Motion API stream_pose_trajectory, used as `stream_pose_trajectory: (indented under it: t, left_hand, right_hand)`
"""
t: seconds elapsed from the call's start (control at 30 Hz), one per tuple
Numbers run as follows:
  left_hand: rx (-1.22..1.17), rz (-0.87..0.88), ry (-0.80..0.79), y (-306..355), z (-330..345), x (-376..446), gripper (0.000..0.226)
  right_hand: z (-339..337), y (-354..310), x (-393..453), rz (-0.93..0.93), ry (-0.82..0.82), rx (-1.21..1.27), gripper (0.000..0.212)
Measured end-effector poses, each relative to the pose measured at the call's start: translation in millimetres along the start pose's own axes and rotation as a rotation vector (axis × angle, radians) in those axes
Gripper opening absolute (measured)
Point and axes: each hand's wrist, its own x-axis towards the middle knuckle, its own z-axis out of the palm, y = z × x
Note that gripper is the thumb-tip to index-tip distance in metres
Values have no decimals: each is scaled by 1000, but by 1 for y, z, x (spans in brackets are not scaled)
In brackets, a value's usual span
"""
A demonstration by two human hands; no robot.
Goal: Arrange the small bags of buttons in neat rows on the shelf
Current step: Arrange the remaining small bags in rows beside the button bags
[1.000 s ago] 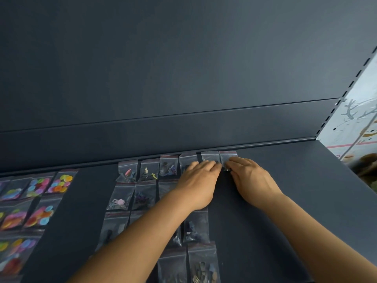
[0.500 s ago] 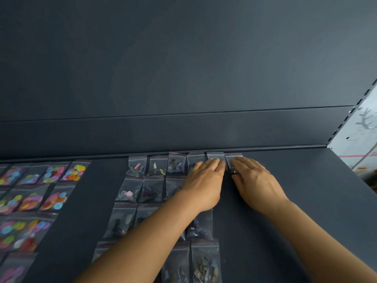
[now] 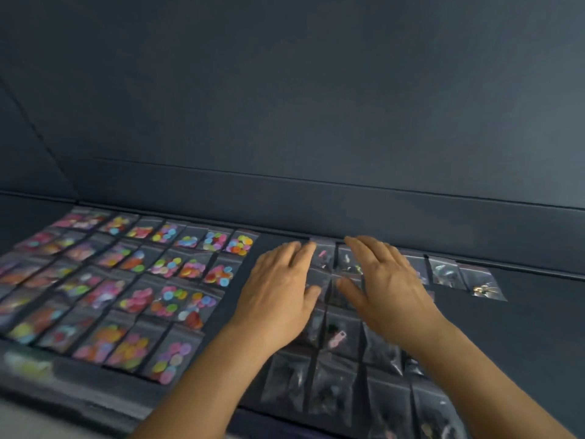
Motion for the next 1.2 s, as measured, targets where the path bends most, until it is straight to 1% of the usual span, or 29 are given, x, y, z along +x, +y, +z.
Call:
stream_pose_trajectory:
  t: [0.1,0.27,0.43,0.6,0.73,0.9,1.03,1.2]
  left_hand:
    - [-16,-96,20,-52,-15,-33,65]
    - [-4,-196,53,-144,-45,-94,63]
    - [20,-266,32,-233,-77,-155,66]
    - [51,-361,58,-310,-108,-210,64]
    - [59,-426,95,-364,-128,-244,63]
    - [79,-510,168,-430,-146,-267,64]
    - [98,-559,189,-485,-156,-272,63]
    - [117,-604,201,-564,-171,-264,63]
  right_hand:
    - [18,-58,9,-63,-37,11,67]
    - [52,-163,17,-132,-63,34,66]
    - [89,-273,22,-200,-112,80,65]
    - [118,-376,26,-299,-139,95,65]
    - [138,-445,35,-399,-173,97,62]
    - [162,-520,63,-503,-210,89,62]
    - [185,-572,93,-569,-239,87,61]
    - [216,-633,148,-620,-228,92,62]
